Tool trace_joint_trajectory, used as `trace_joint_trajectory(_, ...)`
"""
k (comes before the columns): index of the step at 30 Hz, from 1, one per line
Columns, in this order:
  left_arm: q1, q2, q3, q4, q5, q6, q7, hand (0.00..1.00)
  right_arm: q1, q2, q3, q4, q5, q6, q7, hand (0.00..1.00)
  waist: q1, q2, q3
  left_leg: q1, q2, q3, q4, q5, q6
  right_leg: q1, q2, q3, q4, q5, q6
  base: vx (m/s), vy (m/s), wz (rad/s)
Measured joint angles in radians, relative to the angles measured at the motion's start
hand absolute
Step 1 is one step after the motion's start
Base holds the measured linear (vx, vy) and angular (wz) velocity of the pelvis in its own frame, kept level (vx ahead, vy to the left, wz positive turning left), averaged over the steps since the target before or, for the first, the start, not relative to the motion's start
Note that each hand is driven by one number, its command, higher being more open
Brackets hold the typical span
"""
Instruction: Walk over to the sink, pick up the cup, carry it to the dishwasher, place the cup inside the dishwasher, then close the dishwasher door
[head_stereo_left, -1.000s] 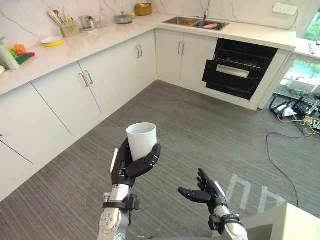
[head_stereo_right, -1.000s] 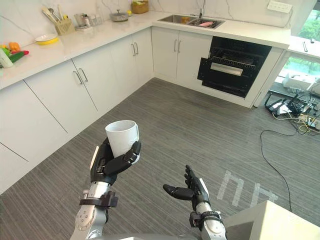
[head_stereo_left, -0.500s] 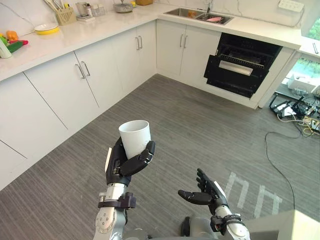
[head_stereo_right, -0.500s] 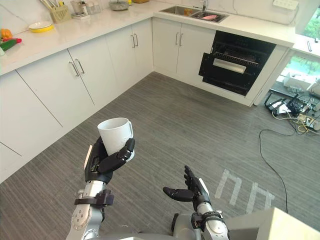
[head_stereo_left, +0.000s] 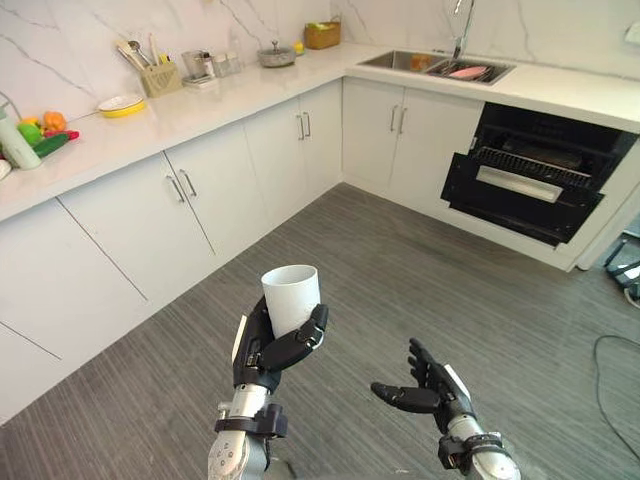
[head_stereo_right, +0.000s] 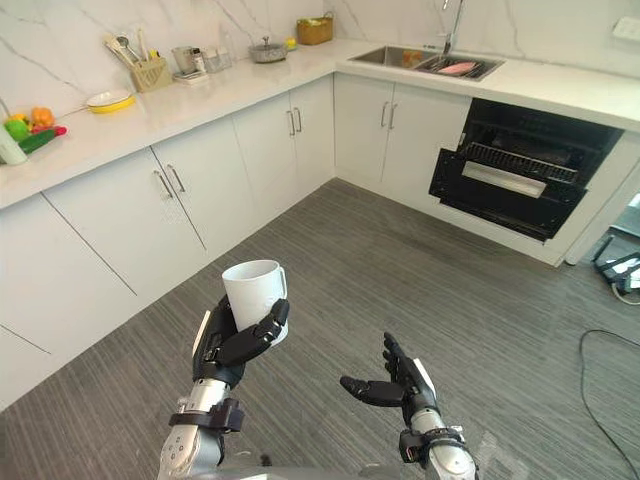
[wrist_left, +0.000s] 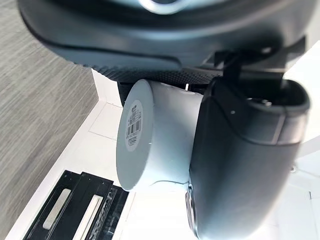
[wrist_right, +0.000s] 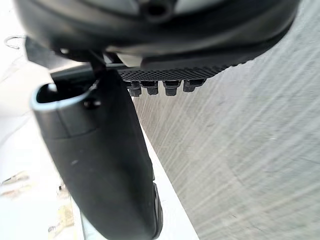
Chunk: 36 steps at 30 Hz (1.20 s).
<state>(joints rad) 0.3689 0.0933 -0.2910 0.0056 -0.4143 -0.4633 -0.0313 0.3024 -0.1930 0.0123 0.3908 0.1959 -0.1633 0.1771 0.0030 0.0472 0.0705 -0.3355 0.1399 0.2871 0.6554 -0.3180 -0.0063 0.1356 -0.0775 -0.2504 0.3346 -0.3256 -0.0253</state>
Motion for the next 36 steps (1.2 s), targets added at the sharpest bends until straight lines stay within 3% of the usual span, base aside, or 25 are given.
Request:
trace_joint_trajectory(2,0.007,0.009,0.005,-0.014,-0.002,0.000,0.000,0.00,0.000,-0.008,0.014,0.012,0.001,0.000,-0.005,1.00,0.017,0.002,0.001,-0.011,-0.029,-0.040,-0.100,0.119,0.010,0.047,-0.003,0.064,0.035,-0.047,0.036,0.59,0.190,-0.91)
trace_joint_trajectory(3,0.023,0.011,0.011,-0.045,-0.009,-0.004,0.001,0.00,-0.006,-0.010,0.036,0.021,0.002,-0.004,-0.005,1.00,0.033,-0.012,-0.004,-0.024,-0.023,-0.039,-0.037,0.180,0.046,0.057,-0.014,0.121,0.092,-0.132,0.060,0.54,0.234,-1.01)
trace_joint_trajectory(4,0.019,0.024,0.028,-0.044,-0.009,-0.002,0.002,0.00,-0.004,0.008,0.047,0.035,0.002,-0.004,-0.002,1.00,0.029,-0.044,-0.033,-0.044,-0.039,-0.013,0.055,0.082,0.045,0.053,-0.058,0.141,0.142,-0.189,0.083,0.44,0.203,-0.80)
trace_joint_trajectory(5,0.009,0.025,0.028,-0.037,-0.009,0.003,0.002,0.00,-0.003,0.011,0.045,0.039,0.002,-0.005,-0.001,1.00,0.020,-0.049,-0.035,-0.051,-0.040,-0.009,0.085,0.044,0.050,0.034,-0.072,0.141,0.191,-0.195,0.083,0.66,0.309,-0.33)
trace_joint_trajectory(7,0.003,0.026,0.031,-0.041,-0.009,0.007,0.001,0.00,-0.019,0.033,0.046,0.085,0.008,-0.005,0.006,1.00,0.015,-0.098,-0.009,-0.001,-0.084,0.042,0.105,-0.052,0.063,-0.134,-0.187,0.145,0.573,-0.124,0.096,0.64,0.302,-0.29)
trace_joint_trajectory(8,0.005,0.033,0.031,-0.039,-0.008,0.009,0.002,0.00,-0.021,0.039,0.048,0.101,0.008,-0.004,0.009,1.00,0.008,-0.105,-0.004,0.020,-0.091,0.049,0.103,-0.067,0.071,-0.169,-0.202,0.141,0.650,-0.128,0.092,0.54,0.175,-0.35)
trace_joint_trajectory(10,0.007,0.047,0.028,-0.033,0.002,0.021,0.016,0.00,-0.008,0.038,0.077,0.137,0.007,-0.001,0.016,1.00,0.006,-0.085,0.022,0.185,-0.090,0.055,0.010,-0.092,0.076,-0.234,-0.172,0.073,0.657,-0.163,0.053,0.58,0.119,-0.45)
trace_joint_trajectory(12,-0.020,0.049,0.022,-0.033,0.002,0.019,0.032,0.00,0.024,0.038,0.087,0.111,0.007,-0.005,0.027,1.00,-0.006,-0.034,0.019,0.303,-0.073,0.029,-0.136,-0.077,0.046,-0.329,-0.076,0.016,0.495,-0.171,0.043,0.46,0.091,-0.17)
trace_joint_trajectory(14,-0.091,0.076,-0.002,-0.035,0.004,-0.001,0.035,0.00,0.053,0.038,0.086,0.058,0.007,-0.018,0.038,1.00,-0.030,-0.023,0.020,0.370,-0.066,0.009,-0.234,-0.061,0.022,-0.462,-0.025,0.013,0.317,-0.088,0.078,0.39,0.058,0.35)
trace_joint_trajectory(15,-0.124,0.094,-0.015,-0.036,0.006,-0.004,0.035,0.00,0.059,0.040,0.084,0.042,0.007,-0.022,0.039,1.00,-0.042,-0.034,0.019,0.390,-0.070,0.006,-0.243,-0.062,0.021,-0.514,-0.021,0.030,0.223,-0.003,0.094,0.45,0.004,0.51)
trace_joint_trajectory(16,-0.147,0.110,-0.029,-0.033,0.016,-0.004,0.034,0.00,0.065,0.049,0.081,0.029,0.007,-0.027,0.038,1.00,-0.066,-0.045,0.014,0.434,-0.071,-0.002,-0.216,-0.092,0.012,-0.562,-0.024,0.070,0.143,0.118,0.054,0.61,-0.052,0.67)
trace_joint_trajectory(17,-0.148,0.111,-0.034,-0.033,0.029,-0.003,0.030,0.00,0.066,0.049,0.078,0.029,0.008,-0.028,0.038,1.00,-0.085,-0.046,0.007,0.472,-0.060,-0.016,-0.201,-0.134,-0.002,-0.568,-0.031,0.059,0.182,0.142,0.004,0.56,-0.093,0.71)
trace_joint_trajectory(19,-0.144,0.107,-0.054,-0.023,0.054,-0.001,0.029,0.00,0.062,0.053,0.070,0.030,0.006,-0.017,0.030,1.00,-0.093,-0.061,-0.011,0.464,-0.033,-0.033,-0.038,-0.159,-0.011,-0.566,-0.047,0.058,0.294,0.172,-0.012,0.65,-0.144,0.69)
trace_joint_trajectory(20,-0.138,0.082,-0.074,-0.001,0.062,0.000,0.031,0.00,0.054,0.040,0.055,0.027,0.006,-0.016,0.025,1.00,-0.091,-0.030,-0.012,0.393,0.050,-0.033,0.202,-0.127,0.028,-0.540,-0.031,0.034,0.359,0.142,-0.013,0.67,-0.143,0.47)
trace_joint_trajectory(21,-0.124,0.064,-0.081,0.013,0.063,0.002,0.032,0.00,0.044,0.023,0.051,0.028,0.006,-0.013,0.021,1.00,-0.076,0.014,-0.013,0.332,0.125,-0.038,0.364,-0.042,0.041,-0.514,0.008,0.019,0.376,0.095,-0.027,0.65,-0.094,0.01)
trace_joint_trajectory(22,-0.108,0.040,-0.081,0.037,0.063,0.003,0.034,0.00,0.019,0.013,0.052,0.029,0.007,-0.013,0.019,1.00,-0.055,0.037,-0.004,0.259,0.184,-0.052,0.516,0.015,0.024,-0.473,0.040,0.020,0.374,0.061,-0.042,0.64,-0.022,-0.26)
trace_joint_trajectory(23,-0.107,0.031,-0.082,0.065,0.063,0.012,0.032,0.00,-0.004,0.012,0.046,0.034,0.007,-0.013,0.017,1.00,-0.047,0.040,0.006,0.211,0.188,-0.053,0.526,-0.014,0.021,-0.402,0.051,0.022,0.329,0.051,-0.045,0.63,-0.013,-0.25)
trace_joint_trajectory(26,-0.097,0.039,-0.078,0.069,0.061,0.014,0.027,0.00,-0.028,0.013,0.041,0.033,0.008,-0.023,0.014,1.00,-0.040,-0.004,0.028,0.168,0.095,-0.038,0.304,-0.062,0.012,-0.223,0.031,0.052,0.154,0.068,-0.023,0.54,-0.003,-0.15)
trace_joint_trajectory(27,-0.091,0.040,-0.077,0.051,0.061,0.013,0.023,0.00,-0.040,0.010,0.042,0.031,0.018,-0.030,0.010,1.00,-0.024,-0.022,0.029,0.144,0.027,-0.055,0.149,-0.060,-0.001,-0.165,0.013,0.082,0.086,0.077,-0.008,0.54,0.069,-0.63)
trace_joint_trajectory(28,-0.083,0.037,-0.077,0.018,0.060,0.010,0.022,0.00,-0.059,-0.002,0.043,0.031,0.023,-0.035,0.004,1.00,-0.001,-0.022,0.029,0.113,-0.032,-0.113,-0.008,-0.036,-0.025,-0.128,0.005,0.123,0.040,0.080,-0.003,0.43,0.070,-0.79)
trace_joint_trajectory(30,-0.073,0.035,-0.067,-0.038,0.060,0.005,0.022,0.00,-0.088,-0.008,0.058,0.033,0.030,-0.035,-0.013,1.00,0.024,-0.018,0.030,0.068,-0.074,-0.207,-0.176,0.049,-0.052,-0.093,0.008,0.187,0.007,0.062,0.007,0.41,0.201,-1.09)
trace_joint_trajectory(32,-0.070,0.030,-0.058,-0.076,0.060,0.002,0.022,0.00,-0.095,-0.017,0.086,0.036,0.028,-0.036,-0.026,1.00,0.035,-0.007,0.024,0.077,-0.067,-0.231,-0.262,0.182,-0.072,-0.064,0.016,0.254,0.031,0.012,0.047,0.47,0.284,-1.15)
trace_joint_trajectory(33,-0.066,0.030,-0.055,-0.082,0.059,-0.001,0.022,0.00,-0.093,-0.015,0.106,0.046,0.028,-0.036,-0.028,1.00,0.036,-0.008,0.006,0.095,-0.072,-0.221,-0.231,0.239,-0.032,-0.050,0.013,0.291,0.045,-0.018,0.062,0.47,0.333,-0.92)
trace_joint_trajectory(35,-0.088,0.035,-0.047,-0.083,0.060,0.004,0.026,0.00,-0.093,-0.003,0.130,0.063,0.029,-0.036,-0.026,1.00,0.021,-0.034,-0.018,0.081,-0.092,-0.173,-0.144,0.138,0.013,-0.057,-0.035,0.302,0.092,-0.048,0.061,0.49,0.351,-0.72)
trace_joint_trajectory(36,-0.106,0.034,-0.047,-0.087,0.061,0.013,0.032,0.00,-0.101,0.002,0.134,0.075,0.029,-0.035,-0.022,1.00,0.024,-0.045,-0.010,0.099,-0.098,-0.128,-0.131,0.111,0.028,-0.113,-0.066,0.284,0.215,-0.045,0.066,0.49,0.320,-0.79)
